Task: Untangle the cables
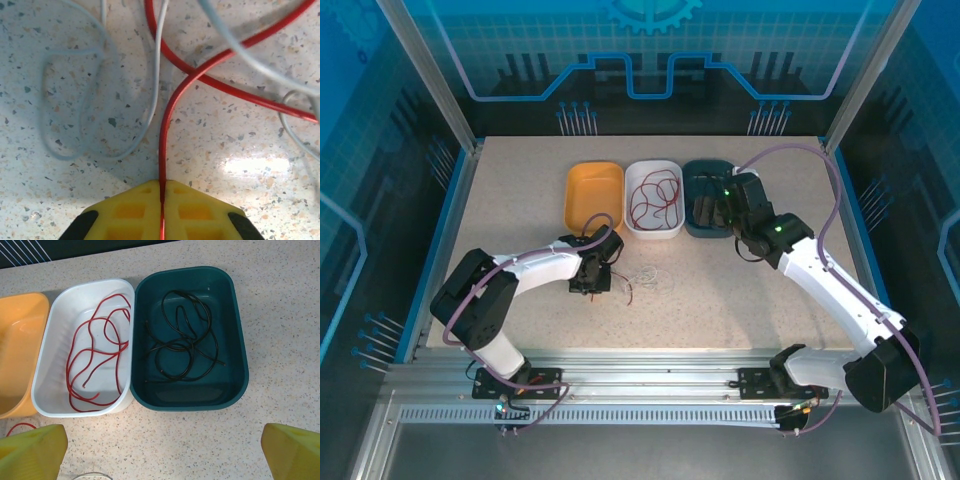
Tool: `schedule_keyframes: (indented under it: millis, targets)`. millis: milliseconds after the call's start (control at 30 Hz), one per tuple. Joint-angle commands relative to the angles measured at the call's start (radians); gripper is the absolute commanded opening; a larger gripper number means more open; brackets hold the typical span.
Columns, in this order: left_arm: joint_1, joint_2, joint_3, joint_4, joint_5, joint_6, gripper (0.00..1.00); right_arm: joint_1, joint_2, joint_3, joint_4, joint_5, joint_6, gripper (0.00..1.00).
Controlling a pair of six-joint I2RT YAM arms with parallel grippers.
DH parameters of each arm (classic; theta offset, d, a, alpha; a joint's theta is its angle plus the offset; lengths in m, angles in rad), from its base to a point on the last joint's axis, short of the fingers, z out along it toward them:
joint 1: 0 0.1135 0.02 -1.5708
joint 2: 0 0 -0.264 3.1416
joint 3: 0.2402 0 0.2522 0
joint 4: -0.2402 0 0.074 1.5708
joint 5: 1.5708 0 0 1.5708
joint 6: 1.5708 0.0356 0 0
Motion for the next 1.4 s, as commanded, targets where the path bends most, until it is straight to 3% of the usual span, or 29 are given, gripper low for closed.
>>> schedule_keyframes:
  millis: [0,133,500,1000,1367]
  targets:
    - [-0.018,-0.006,0.017,-0.02,0.03,0.007,0.05,-0.007,-0.012,-0.017,0.031,-0.022,-0.006,1.0]
    - [-0.045,-0.043,0.023,-0.038,0.044,0.015,0.0,-0.007,-0.011,-0.021,0.044,-0.039,-0.012,1.0]
    - [-0.075,-0.229,0.012,-0.086,0.092,0.01,0.0,0.012,-0.025,-0.028,0.061,-0.083,-0.052,1.0]
    - [-0.074,-0.432,0.047,-0.112,0.143,0.028,0.0,0.248,0.179,0.02,0.076,-0.241,-0.047,1.0]
    - [-0.042,-0.567,0.042,-0.055,0.272,0.0,0.0,0.229,0.212,0.018,0.056,-0.224,0.006,1.0]
